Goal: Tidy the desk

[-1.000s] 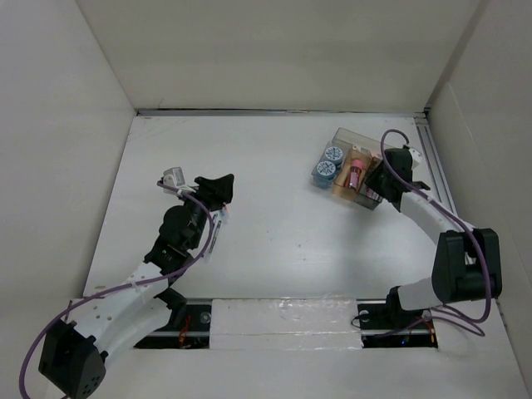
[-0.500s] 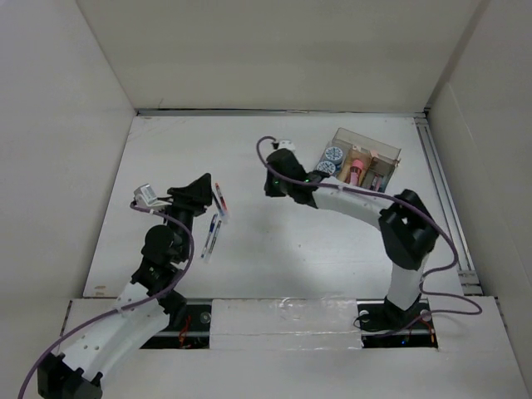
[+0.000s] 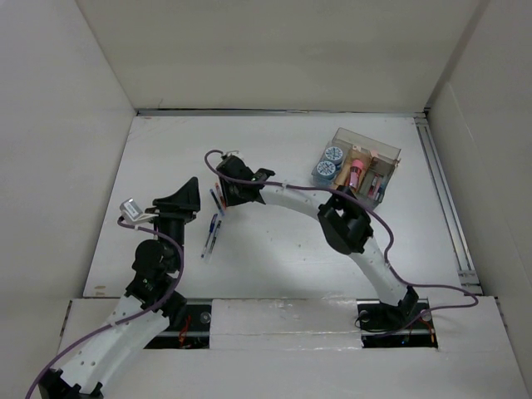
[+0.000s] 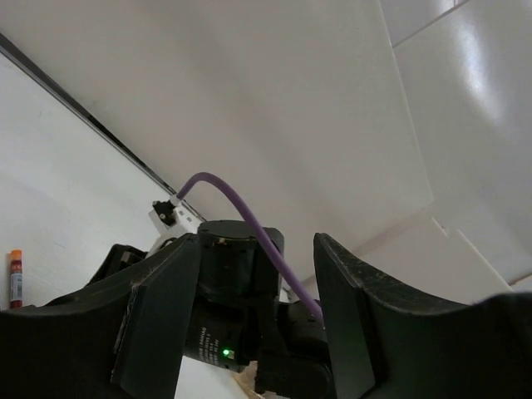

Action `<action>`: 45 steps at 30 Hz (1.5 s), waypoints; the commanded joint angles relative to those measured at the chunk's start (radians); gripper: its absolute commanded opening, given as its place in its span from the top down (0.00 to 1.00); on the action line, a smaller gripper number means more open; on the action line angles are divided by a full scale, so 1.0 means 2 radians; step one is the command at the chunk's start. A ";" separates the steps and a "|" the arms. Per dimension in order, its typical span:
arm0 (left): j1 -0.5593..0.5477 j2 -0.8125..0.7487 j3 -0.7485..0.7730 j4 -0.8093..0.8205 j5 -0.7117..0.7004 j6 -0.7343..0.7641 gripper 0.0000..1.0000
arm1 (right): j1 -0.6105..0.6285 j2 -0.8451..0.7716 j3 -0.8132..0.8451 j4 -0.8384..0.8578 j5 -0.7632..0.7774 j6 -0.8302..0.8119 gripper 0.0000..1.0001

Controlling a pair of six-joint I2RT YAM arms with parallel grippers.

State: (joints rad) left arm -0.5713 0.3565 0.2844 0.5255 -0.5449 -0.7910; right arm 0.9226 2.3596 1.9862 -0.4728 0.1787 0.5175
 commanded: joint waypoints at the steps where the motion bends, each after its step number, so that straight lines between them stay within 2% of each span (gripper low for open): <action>1: -0.004 -0.006 -0.003 0.010 -0.004 -0.003 0.47 | 0.003 0.016 0.045 -0.025 -0.018 -0.006 0.61; 11: -0.004 -0.005 -0.003 0.012 -0.001 0.001 0.47 | 0.012 0.035 0.068 -0.016 -0.021 -0.002 0.64; 14: -0.004 -0.004 -0.003 0.012 -0.001 0.002 0.47 | 0.012 0.020 0.054 -0.002 0.002 0.001 0.69; 18: -0.004 -0.003 -0.003 0.013 0.000 0.003 0.47 | 0.012 0.004 0.045 0.016 0.009 0.001 0.69; 22: -0.004 -0.006 -0.003 0.012 -0.001 0.004 0.47 | 0.012 0.035 0.078 -0.014 -0.017 -0.001 0.68; 35: -0.004 -0.003 -0.001 0.012 0.002 0.005 0.47 | 0.021 0.050 0.047 -0.009 -0.013 0.011 0.69; 43: -0.004 -0.003 -0.002 0.012 0.000 0.005 0.47 | 0.021 -0.021 -0.058 0.025 0.017 0.040 0.99; 45: -0.004 0.000 -0.003 0.012 0.000 0.005 0.47 | 0.021 -0.041 -0.092 0.037 0.020 0.043 1.00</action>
State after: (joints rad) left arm -0.5751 0.3511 0.2844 0.5220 -0.5499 -0.7914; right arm 0.9535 2.3432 1.8832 -0.4061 0.1860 0.5800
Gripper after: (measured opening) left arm 0.531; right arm 0.123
